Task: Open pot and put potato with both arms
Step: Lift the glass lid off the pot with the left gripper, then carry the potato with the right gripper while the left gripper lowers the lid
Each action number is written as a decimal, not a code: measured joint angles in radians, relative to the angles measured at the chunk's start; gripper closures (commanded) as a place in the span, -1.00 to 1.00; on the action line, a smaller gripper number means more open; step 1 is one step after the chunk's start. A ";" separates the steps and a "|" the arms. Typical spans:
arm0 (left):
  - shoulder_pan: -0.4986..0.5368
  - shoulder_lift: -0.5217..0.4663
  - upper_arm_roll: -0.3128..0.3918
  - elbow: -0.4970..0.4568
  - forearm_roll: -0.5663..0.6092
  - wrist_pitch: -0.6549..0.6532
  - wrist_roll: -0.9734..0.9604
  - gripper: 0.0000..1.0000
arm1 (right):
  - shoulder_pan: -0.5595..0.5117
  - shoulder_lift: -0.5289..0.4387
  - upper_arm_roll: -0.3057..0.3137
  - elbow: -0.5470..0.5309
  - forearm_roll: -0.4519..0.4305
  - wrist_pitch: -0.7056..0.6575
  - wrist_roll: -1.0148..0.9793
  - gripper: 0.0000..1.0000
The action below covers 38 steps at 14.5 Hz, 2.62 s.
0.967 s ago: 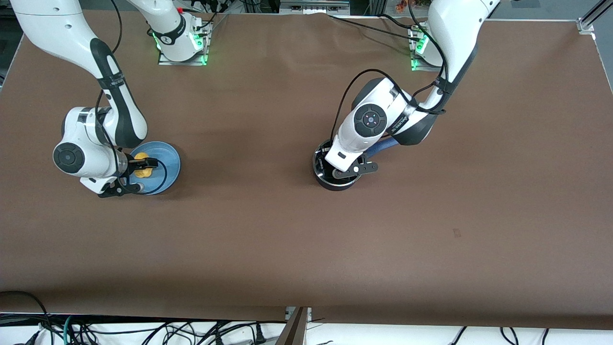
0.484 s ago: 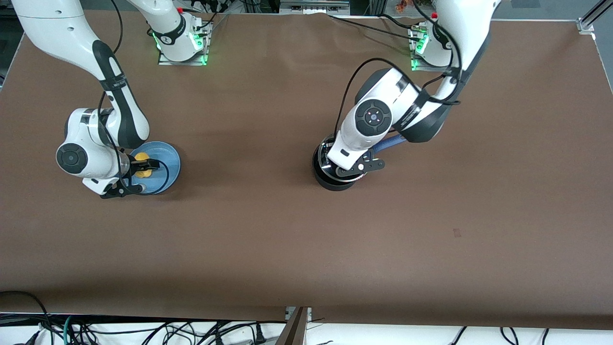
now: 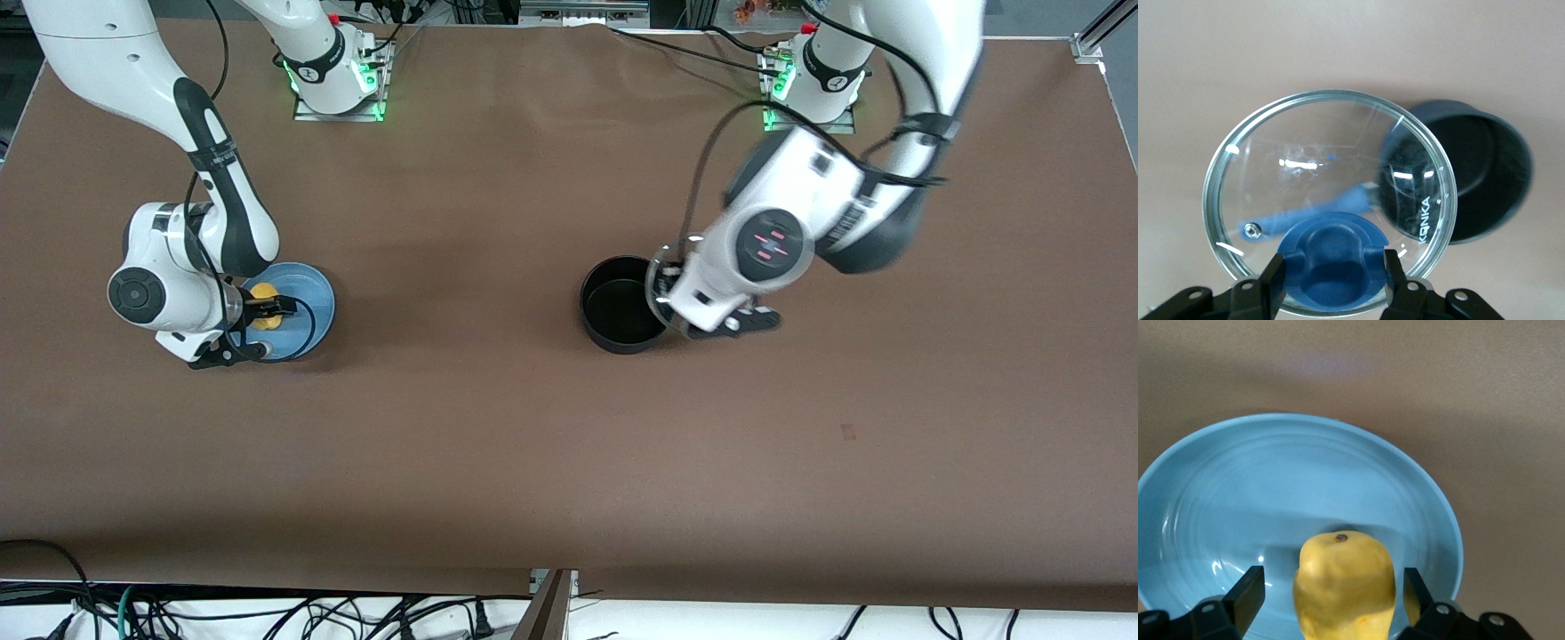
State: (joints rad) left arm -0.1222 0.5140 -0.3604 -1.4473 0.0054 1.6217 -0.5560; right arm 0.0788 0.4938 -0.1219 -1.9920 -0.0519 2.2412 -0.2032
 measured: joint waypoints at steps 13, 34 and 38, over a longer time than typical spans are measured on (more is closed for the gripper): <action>0.344 -0.261 -0.001 -0.408 0.075 0.104 0.593 1.00 | 0.001 -0.018 0.011 0.077 0.000 -0.044 -0.007 0.22; 0.471 -0.139 -0.012 -0.676 0.174 0.672 0.748 -1.00 | 0.467 0.073 0.297 0.552 0.004 -0.158 0.942 0.22; 0.486 -0.139 -0.009 -0.612 0.174 0.655 0.752 -1.00 | 0.526 0.138 0.297 0.556 0.004 0.035 1.040 0.22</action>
State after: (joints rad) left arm 0.3636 0.3755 -0.3692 -2.0596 0.1795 2.2769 0.1964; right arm 0.6045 0.6321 0.1752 -1.4360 -0.0481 2.2760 0.8367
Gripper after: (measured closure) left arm 0.000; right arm 0.419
